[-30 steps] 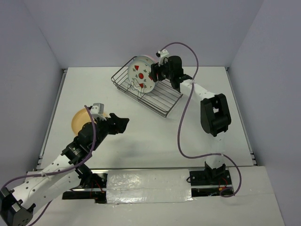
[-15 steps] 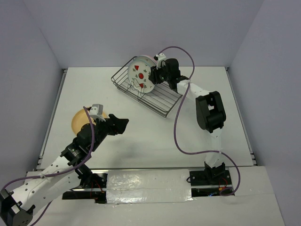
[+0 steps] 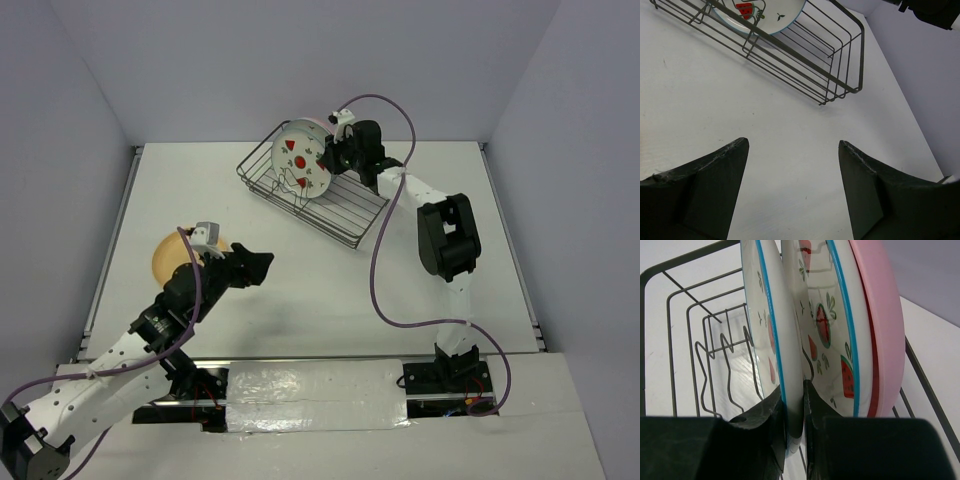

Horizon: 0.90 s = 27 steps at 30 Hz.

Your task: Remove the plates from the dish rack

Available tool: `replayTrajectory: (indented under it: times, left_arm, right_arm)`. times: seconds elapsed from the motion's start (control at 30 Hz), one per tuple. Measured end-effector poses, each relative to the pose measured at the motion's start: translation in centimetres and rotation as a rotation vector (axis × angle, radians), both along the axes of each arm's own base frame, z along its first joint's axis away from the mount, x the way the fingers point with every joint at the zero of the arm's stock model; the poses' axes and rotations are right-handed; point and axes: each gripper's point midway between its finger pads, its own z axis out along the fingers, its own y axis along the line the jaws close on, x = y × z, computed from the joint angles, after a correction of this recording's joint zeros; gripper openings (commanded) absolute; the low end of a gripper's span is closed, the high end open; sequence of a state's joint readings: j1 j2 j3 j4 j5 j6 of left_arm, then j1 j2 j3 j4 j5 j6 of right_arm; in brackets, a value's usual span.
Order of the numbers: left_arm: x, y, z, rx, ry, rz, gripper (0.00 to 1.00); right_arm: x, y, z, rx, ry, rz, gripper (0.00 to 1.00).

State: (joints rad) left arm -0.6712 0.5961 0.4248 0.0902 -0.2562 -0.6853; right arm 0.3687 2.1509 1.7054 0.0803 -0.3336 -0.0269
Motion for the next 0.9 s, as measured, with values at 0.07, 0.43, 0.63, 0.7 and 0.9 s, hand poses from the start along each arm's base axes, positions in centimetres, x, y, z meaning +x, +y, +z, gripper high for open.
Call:
replayTrajectory:
  times: [0.07, 0.43, 0.63, 0.7, 0.9]
  left_arm:
    - [0.0, 0.0, -0.2, 0.002, 0.003, 0.0, 0.84]
    - [-0.2, 0.2, 0.5, -0.014, -0.018, 0.001, 0.84]
    - [-0.2, 0.2, 0.4, -0.013, -0.017, 0.0, 0.84]
    - [-0.2, 0.2, 0.3, -0.011, -0.014, 0.0, 0.84]
    - [-0.2, 0.2, 0.3, -0.01, -0.014, 0.0, 0.84]
  right_arm:
    - [0.0, 0.0, 0.0, 0.001, 0.0, 0.0, 0.0]
    - [-0.2, 0.9, 0.8, -0.038, -0.042, -0.023, 0.0]
    - [-0.5, 1.7, 1.6, -0.081, -0.091, -0.036, 0.0]
    - [-0.6, 1.8, 1.8, -0.092, -0.103, -0.039, 0.0]
    - [-0.8, 1.5, 4.1, -0.101, -0.147, -0.052, 0.0]
